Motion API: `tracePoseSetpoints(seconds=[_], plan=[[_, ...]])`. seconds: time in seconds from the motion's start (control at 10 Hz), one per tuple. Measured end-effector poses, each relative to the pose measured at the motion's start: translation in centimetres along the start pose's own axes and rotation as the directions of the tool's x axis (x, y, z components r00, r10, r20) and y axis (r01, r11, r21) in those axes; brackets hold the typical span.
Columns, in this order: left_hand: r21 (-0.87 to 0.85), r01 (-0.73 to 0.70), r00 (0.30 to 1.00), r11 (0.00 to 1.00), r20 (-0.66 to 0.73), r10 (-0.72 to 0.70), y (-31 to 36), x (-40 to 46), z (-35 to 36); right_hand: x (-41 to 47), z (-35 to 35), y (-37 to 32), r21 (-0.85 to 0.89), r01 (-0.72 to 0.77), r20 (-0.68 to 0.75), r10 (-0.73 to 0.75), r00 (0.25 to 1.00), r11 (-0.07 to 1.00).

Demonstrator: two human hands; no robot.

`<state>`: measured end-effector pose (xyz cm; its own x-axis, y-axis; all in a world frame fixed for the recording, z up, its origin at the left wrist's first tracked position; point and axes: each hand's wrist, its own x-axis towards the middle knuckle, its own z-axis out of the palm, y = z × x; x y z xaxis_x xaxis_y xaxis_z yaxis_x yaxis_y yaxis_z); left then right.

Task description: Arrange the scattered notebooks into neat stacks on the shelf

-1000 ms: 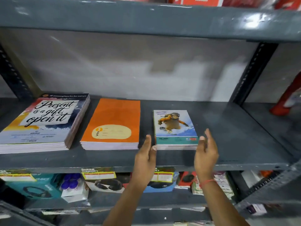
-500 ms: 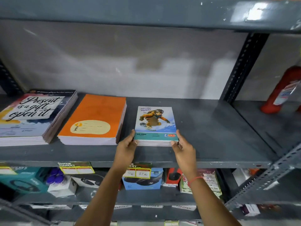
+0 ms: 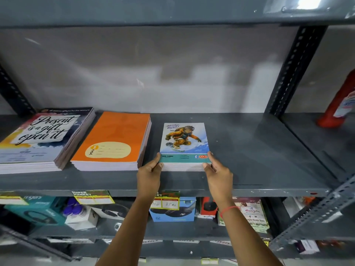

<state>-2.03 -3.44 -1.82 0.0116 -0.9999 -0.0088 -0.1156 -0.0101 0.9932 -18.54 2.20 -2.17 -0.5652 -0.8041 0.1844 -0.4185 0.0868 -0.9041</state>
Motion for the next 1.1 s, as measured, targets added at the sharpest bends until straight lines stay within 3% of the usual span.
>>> tracePoseSetpoints(seconds=[0.3, 0.6, 0.9, 1.0, 1.1], plan=[[0.04, -0.015, 0.999, 0.999, 0.031, 0.014, -0.4, 0.3, -0.3, 0.0, -0.2, 0.2, 0.052, -0.029, 0.033, 0.027, 0.999, 0.998], [0.091, -0.034, 0.999, 0.995, -0.023, 0.036, -0.8, 0.5, -0.1, -0.4, 0.4, -0.2, -0.03, -0.012, -0.066, 0.01, 0.998, 0.999], [0.175, -0.134, 0.988, 0.976, -0.055, 0.145, -1.7, 0.8, 0.0, -0.6, 0.6, -0.1, -0.082, -0.004, -0.101, -0.004, 0.995, 0.997], [0.19, -0.139, 0.99, 0.972, 0.01, 0.14, -1.5, 1.2, -0.3, -0.1, -0.1, -0.6, -0.036, -0.063, 0.003, 0.063, 0.998, 0.997], [0.302, -0.228, 0.973, 0.926, 0.106, 0.205, -0.2, -0.7, -1.1, -1.4, -1.2, -2.4, 0.125, -0.155, -0.018, 0.158, 0.987, 0.98]])
